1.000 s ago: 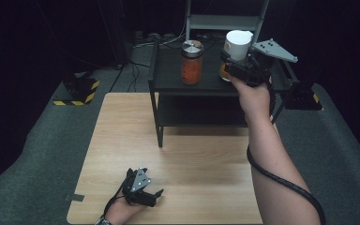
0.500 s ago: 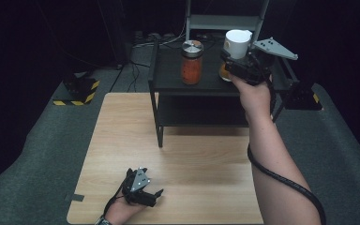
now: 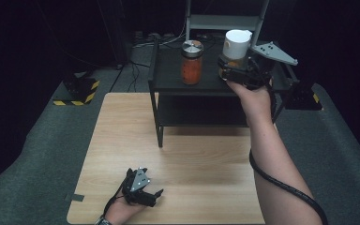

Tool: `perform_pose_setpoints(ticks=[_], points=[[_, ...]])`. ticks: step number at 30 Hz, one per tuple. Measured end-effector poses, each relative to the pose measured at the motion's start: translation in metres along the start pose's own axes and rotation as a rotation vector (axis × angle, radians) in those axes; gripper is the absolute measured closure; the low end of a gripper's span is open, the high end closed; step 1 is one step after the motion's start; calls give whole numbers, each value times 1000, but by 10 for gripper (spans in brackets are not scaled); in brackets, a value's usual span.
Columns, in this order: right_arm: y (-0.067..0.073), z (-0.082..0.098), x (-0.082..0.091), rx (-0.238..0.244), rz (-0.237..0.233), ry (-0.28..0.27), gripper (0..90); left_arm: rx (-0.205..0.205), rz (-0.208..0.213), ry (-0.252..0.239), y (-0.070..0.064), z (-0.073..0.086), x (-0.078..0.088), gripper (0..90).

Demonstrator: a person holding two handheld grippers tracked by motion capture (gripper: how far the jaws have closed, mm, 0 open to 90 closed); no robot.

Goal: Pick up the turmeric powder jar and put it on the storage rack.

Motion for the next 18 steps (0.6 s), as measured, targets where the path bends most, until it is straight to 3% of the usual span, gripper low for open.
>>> perform_pose_setpoints(ticks=[18], points=[[12,9,31,28,-15,-6,0,-3,-2,6,-1,-1,-1,12]])
Point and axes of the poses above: each handheld gripper's, and its own axes: x roughly backward along the jaws, z roughly out of its underside, y roughly to its left, the point moved 5 cm from there along -x, roughly forward along the jaws
